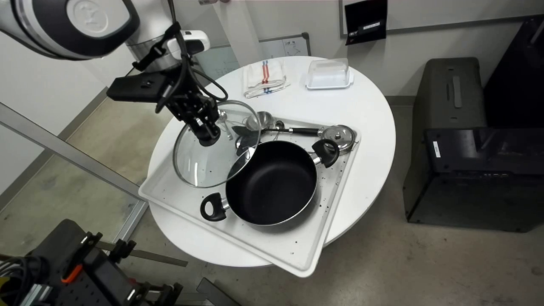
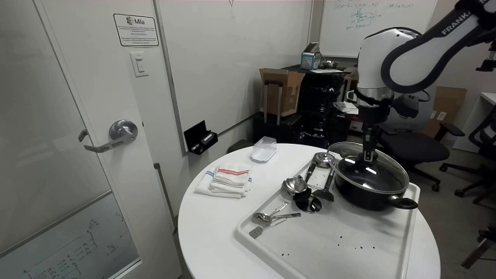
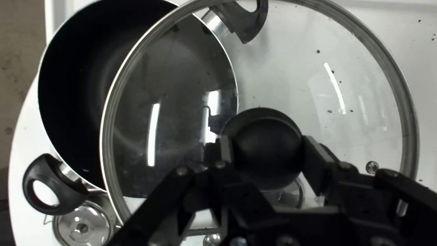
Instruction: Place the lid on the pot
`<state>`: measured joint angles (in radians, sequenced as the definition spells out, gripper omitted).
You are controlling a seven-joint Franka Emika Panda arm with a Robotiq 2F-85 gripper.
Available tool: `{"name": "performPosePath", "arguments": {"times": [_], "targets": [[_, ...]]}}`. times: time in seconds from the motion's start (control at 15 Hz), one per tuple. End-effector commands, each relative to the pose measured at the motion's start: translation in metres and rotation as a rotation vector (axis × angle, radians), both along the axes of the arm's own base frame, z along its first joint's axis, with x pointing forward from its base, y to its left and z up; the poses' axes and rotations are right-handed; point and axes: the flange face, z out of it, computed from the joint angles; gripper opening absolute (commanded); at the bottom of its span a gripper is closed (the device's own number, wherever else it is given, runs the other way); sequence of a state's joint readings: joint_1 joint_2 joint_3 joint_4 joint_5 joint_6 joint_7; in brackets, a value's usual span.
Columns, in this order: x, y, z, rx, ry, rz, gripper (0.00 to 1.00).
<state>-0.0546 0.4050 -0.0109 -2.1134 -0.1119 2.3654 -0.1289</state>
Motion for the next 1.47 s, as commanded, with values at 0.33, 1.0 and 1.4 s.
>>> {"name": "performPosePath", "arguments": {"times": [0.33, 1.0, 1.4], "targets": [[0.018, -0.055, -0.017, -0.004, 0.02, -0.242, 0.26], [0.024, -0.115, -0.048, 0.055, 0.072, -0.468, 0.26], [0.023, -0.139, -0.059, 0.065, 0.103, -0.554, 0.26]]}}
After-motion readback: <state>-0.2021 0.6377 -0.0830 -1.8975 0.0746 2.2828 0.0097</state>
